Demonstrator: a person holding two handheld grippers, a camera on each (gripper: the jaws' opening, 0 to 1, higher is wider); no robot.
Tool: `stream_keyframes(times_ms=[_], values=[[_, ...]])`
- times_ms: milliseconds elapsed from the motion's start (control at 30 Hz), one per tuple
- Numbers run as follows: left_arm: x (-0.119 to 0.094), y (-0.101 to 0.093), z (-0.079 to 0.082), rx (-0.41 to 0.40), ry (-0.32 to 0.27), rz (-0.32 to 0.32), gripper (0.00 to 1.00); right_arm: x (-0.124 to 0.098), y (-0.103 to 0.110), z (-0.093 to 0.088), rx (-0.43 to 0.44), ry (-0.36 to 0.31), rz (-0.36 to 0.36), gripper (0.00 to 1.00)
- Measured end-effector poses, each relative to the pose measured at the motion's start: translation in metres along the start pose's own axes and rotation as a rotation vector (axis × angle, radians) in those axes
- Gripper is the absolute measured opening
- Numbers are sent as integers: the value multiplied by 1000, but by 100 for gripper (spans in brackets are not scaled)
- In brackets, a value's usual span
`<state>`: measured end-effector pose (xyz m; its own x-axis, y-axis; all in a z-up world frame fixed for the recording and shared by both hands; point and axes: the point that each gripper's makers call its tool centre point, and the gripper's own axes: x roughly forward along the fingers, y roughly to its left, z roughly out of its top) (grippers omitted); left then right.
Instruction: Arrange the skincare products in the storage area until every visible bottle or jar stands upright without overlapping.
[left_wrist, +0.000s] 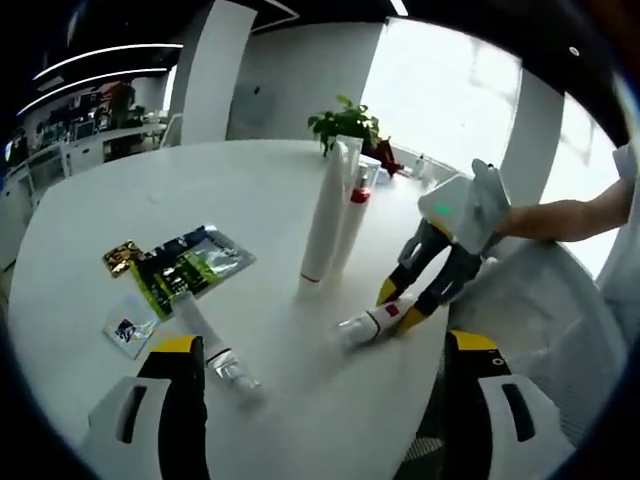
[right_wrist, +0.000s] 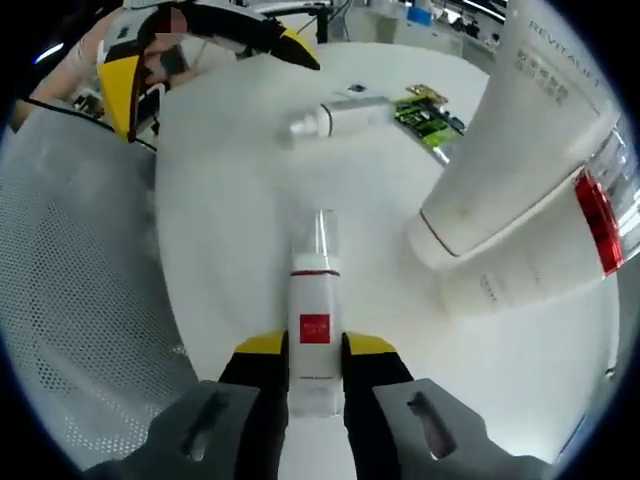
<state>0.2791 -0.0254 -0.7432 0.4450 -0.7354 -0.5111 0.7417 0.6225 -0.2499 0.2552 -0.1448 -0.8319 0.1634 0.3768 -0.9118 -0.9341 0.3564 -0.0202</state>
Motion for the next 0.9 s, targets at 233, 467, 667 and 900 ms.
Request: stream_keyframes(times_ms=[233,467,667,900], values=[[2,-6,4,-20,21,-25,88,2,1,9,183,-86,82,19],[0,-4,7,-143,-6,-18,78,-2,6,32,370,-224,222,19],[1,-3,10,-232,-44,-8,67,-21,11,72,423,-404,296,19],[-3,-6,32,-292,-143,-22,46,-43,9,102,390,-552,275,19]])
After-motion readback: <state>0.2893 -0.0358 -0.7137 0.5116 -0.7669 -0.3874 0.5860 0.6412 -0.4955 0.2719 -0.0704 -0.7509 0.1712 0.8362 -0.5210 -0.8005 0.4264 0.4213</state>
